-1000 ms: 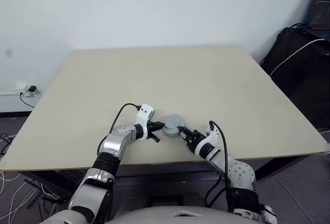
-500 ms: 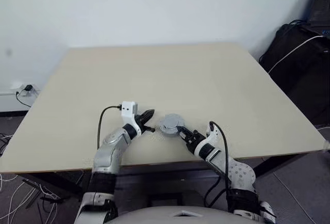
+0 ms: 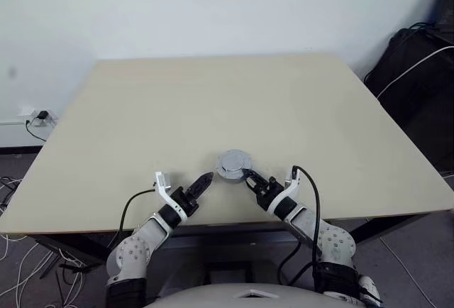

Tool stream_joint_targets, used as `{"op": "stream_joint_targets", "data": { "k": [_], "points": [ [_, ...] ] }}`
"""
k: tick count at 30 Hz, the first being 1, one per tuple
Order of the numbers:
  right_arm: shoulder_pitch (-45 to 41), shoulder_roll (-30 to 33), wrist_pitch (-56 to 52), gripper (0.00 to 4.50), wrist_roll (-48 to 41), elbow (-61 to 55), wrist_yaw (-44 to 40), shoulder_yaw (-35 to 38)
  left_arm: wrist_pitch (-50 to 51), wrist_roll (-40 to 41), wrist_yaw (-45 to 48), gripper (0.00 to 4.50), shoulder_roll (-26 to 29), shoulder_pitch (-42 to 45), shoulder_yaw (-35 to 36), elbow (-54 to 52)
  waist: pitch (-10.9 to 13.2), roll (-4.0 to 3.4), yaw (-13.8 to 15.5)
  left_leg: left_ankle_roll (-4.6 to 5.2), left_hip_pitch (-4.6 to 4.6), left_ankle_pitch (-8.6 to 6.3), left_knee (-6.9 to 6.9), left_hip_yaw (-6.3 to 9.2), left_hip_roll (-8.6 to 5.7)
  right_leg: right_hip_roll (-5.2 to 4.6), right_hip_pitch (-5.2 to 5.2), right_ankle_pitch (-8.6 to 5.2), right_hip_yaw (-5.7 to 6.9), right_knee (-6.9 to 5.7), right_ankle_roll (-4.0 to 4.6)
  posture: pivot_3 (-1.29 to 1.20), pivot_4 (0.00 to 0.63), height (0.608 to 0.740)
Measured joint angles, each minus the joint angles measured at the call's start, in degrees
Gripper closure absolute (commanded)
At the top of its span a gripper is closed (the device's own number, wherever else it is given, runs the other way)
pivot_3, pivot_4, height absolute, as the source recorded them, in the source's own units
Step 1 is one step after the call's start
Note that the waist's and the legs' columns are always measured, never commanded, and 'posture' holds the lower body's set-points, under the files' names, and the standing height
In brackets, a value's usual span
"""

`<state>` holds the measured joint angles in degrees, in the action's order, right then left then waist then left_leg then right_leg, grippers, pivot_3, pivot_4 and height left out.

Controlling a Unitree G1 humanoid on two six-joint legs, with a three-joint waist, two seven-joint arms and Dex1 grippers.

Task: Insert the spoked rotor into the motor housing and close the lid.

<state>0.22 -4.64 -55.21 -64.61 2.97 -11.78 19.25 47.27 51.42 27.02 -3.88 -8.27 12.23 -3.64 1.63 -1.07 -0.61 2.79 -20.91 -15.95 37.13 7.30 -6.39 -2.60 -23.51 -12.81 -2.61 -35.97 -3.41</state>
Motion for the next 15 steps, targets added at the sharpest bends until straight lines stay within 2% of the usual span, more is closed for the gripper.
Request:
{"op": "stream_joint_targets", "data": {
  "k": [1,10,15],
  "points": [
    [-0.10,0.01,-0.09,3.25,-0.15,-0.08,0.00,-0.12,0.72,2.05,-0.96,0.03,-0.02,-0.39,0.67,-0.14,0.00,0.00,0.00,-0.01,0.00,0.00,0.00,0.00,0.01,0.00,0.00,0.00,0.00,0.00,0.00,0.00,0.000,0.740],
    [-1.42,0.97,-2.84,3.25,-2.73,-1.52,0.01,-1.17,3.35,15.39,-6.95,0.03,-0.03,-2.35,2.35,-0.29,0.00,0.00,0.05,-0.02,0.01,0.01,0.02,-0.02,-0.01,0.00,0.01,0.13,-0.01,0.00,0.23,0.00,0.000,0.740],
    [-1.28,2.03,-4.37,3.25,-3.62,-1.79,0.02,-1.93,3.97,20.28,-8.25,0.03,-0.03,-2.56,1.52,1.23,0.00,0.00,0.05,-0.04,0.01,0.02,0.03,-0.05,-0.01,0.00,0.00,0.16,-0.03,0.00,0.28,0.00,0.000,0.740]
  ]
}}
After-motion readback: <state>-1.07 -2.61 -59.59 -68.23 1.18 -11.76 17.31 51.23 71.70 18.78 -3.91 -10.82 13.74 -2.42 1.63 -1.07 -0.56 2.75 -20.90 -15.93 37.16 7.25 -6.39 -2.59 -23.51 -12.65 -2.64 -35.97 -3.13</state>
